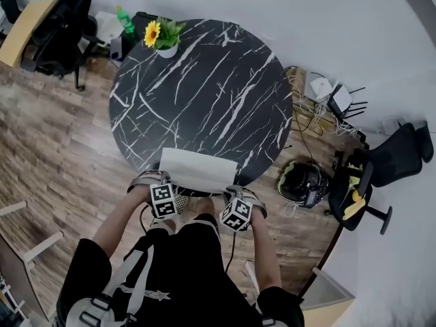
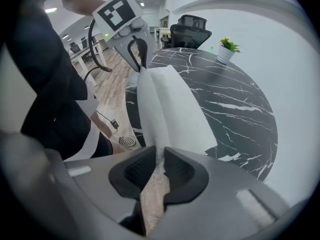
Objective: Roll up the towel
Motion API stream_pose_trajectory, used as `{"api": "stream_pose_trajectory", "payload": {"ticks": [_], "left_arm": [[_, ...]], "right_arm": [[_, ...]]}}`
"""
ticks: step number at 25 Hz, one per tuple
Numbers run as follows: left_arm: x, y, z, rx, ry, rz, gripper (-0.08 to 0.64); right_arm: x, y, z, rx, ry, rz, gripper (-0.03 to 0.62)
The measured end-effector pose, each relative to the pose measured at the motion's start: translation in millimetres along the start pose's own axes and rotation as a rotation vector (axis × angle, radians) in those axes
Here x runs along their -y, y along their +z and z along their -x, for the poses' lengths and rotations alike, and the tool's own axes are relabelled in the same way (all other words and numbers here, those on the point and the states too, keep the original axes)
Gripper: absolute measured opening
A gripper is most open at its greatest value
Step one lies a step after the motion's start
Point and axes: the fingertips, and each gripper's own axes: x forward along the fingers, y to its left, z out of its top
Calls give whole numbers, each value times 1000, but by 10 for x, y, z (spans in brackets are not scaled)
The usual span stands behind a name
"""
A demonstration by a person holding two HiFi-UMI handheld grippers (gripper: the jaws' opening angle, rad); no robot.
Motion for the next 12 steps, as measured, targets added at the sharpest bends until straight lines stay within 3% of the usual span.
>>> {"api": "stream_pose_trajectory", "payload": {"ticks": [12], "left_arm": [[-238, 32, -95, -9, -6, 30, 64]], "right_arm": [[270, 50, -91, 6, 12, -5, 61]]}}
